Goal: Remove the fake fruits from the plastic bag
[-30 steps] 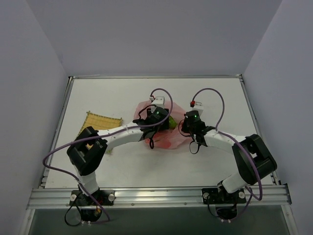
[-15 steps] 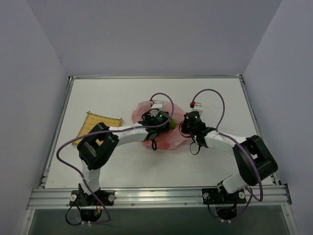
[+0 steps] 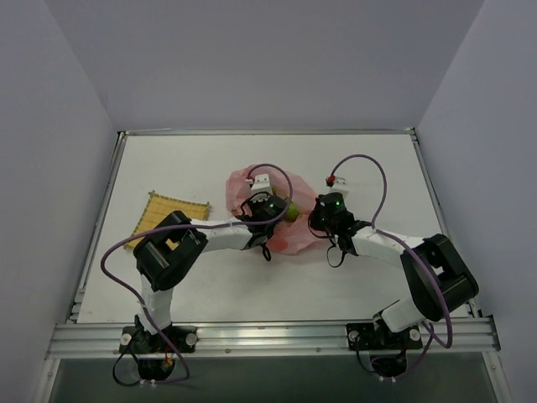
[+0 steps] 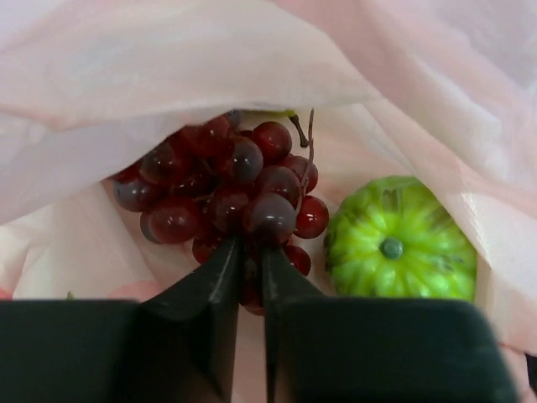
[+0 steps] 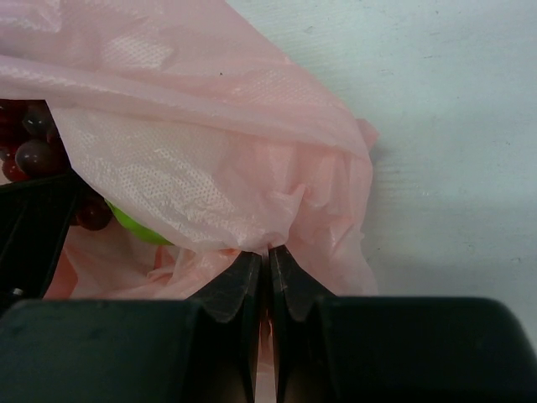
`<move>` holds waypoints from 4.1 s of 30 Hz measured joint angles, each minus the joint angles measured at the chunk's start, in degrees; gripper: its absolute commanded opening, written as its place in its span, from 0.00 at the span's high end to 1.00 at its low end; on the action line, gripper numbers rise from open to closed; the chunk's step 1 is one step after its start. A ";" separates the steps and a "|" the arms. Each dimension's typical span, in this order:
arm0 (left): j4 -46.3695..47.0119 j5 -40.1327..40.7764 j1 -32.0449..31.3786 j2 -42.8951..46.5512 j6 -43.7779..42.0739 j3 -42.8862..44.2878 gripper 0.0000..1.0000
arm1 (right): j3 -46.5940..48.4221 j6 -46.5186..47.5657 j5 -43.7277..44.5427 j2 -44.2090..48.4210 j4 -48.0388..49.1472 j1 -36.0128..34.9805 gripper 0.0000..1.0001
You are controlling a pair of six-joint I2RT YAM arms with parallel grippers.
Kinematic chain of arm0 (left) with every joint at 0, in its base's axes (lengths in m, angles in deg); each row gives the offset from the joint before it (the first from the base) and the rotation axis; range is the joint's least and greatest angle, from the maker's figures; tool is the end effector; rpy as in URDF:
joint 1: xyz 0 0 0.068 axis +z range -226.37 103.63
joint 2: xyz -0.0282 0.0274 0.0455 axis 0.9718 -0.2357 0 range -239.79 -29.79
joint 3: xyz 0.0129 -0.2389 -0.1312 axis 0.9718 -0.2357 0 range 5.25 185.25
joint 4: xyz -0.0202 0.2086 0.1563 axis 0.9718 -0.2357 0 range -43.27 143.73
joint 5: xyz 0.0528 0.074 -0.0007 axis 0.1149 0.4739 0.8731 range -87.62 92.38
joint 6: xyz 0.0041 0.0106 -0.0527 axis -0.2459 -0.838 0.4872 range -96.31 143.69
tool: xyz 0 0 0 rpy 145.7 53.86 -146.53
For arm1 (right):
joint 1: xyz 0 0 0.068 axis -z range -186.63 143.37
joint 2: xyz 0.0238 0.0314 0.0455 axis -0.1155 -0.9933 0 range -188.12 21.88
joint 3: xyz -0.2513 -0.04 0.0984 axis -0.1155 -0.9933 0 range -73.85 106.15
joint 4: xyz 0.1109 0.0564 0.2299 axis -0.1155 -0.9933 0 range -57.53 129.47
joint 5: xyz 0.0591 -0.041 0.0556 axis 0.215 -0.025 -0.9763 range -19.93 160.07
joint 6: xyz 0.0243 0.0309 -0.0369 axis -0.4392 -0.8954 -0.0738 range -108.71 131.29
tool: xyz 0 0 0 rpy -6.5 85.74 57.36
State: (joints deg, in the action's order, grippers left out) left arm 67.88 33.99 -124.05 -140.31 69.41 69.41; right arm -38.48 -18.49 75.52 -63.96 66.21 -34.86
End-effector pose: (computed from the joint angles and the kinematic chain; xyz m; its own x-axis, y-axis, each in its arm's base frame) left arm 0.2919 -0.2930 0.1693 -0.4876 -0.3701 -0.7907 -0.0259 0.9114 -0.4107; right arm 0.2687 0.1406 0.1821 -0.5035 0.2909 -0.8136 -0.1661 0.8915 0.4215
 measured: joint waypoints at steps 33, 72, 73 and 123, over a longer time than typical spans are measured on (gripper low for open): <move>-3.34 -40.33 7.82 46.95 7.39 -9.25 0.98 | -0.02 -0.13 4.07 0.17 0.04 -4.00 0.97; -38.71 5.64 34.25 54.58 -11.65 -16.46 0.98 | -0.61 -0.20 2.62 3.39 0.04 -3.26 0.97; -38.75 5.79 34.40 54.97 -12.15 -16.28 0.98 | -0.61 -0.20 2.60 3.39 0.04 -3.26 0.97; -23.19 -9.77 34.42 26.45 -13.57 -10.97 0.49 | -0.90 -0.35 2.64 4.57 0.02 -3.32 0.97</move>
State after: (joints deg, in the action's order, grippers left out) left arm 44.69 24.22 -89.63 -113.86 55.83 58.43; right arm -39.38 -18.84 78.17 -59.39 66.24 -38.18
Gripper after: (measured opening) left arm 0.440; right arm 0.034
